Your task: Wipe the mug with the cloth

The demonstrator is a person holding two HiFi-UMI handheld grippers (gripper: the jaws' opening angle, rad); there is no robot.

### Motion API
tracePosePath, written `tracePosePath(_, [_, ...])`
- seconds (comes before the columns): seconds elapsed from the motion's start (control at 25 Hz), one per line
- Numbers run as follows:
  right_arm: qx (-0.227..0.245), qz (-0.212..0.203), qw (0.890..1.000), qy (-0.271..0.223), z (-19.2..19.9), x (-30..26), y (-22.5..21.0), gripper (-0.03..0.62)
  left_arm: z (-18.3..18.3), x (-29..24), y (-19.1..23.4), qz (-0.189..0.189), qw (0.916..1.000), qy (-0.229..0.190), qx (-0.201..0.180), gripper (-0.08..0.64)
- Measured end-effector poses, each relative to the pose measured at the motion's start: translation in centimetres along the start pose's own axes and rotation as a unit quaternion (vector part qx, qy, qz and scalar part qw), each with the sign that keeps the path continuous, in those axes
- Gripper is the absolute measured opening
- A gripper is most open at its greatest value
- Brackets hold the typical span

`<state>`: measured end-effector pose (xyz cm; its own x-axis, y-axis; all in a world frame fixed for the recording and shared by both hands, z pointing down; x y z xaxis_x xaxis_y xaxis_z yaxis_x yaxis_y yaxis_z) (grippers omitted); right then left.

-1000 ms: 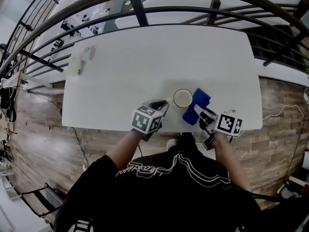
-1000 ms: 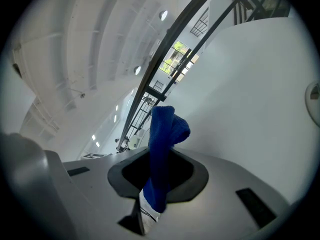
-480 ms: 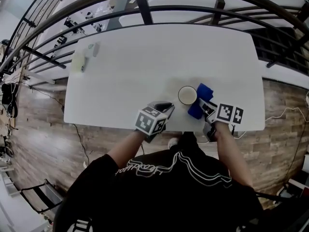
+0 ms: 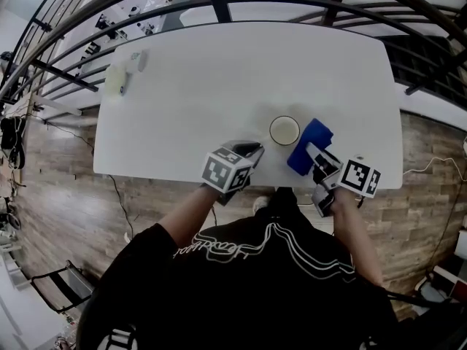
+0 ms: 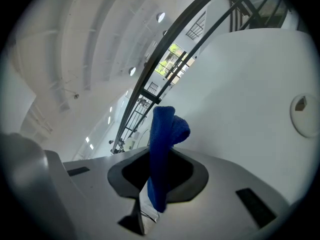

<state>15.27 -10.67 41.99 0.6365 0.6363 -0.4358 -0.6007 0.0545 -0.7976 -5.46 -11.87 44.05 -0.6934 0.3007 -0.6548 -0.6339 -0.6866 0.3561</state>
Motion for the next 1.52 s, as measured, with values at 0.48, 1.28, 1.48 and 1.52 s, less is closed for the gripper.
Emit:
tracePosePath(0.48, [-0.069,-0.026,0.997,-0.033,1.5,1.8,0.0,0.061,0.7,-0.9,-2.3,0.025,0.9997,0.006,0.000,0.041])
tracePosePath(1.28, [-0.046,0.053,0.997,-0.028,2.6,-0.7,-1.8,0.061,1.0,-1.3,-3.8,0.057,0.9983,-0.012,0.010,0.041])
tracePosePath(1.48, [0.036,0.062,0.997,-0.021,2.6,1.1,-0.6,0.061,1.4,0.6,-3.6,0.054,0.9974,-0.034,0.032,0.041])
tracePosePath(1.52, [0.062,0.054,0.996,-0.017,2.6,1.7,-0.2,0.061,1.4,1.2,-3.8,0.052,0.9970,-0.041,0.040,0.041])
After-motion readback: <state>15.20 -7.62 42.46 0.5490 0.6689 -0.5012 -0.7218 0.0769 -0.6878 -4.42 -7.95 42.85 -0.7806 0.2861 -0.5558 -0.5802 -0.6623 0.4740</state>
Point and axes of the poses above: the fingertips, and each gripper's own axes: x backward along the fingers, y to its left, z out of its underside, the point moved 6 cm from there along x, backward along the fingers, and after that the axes turned 2 degrees about z, right-handed, at the moved point
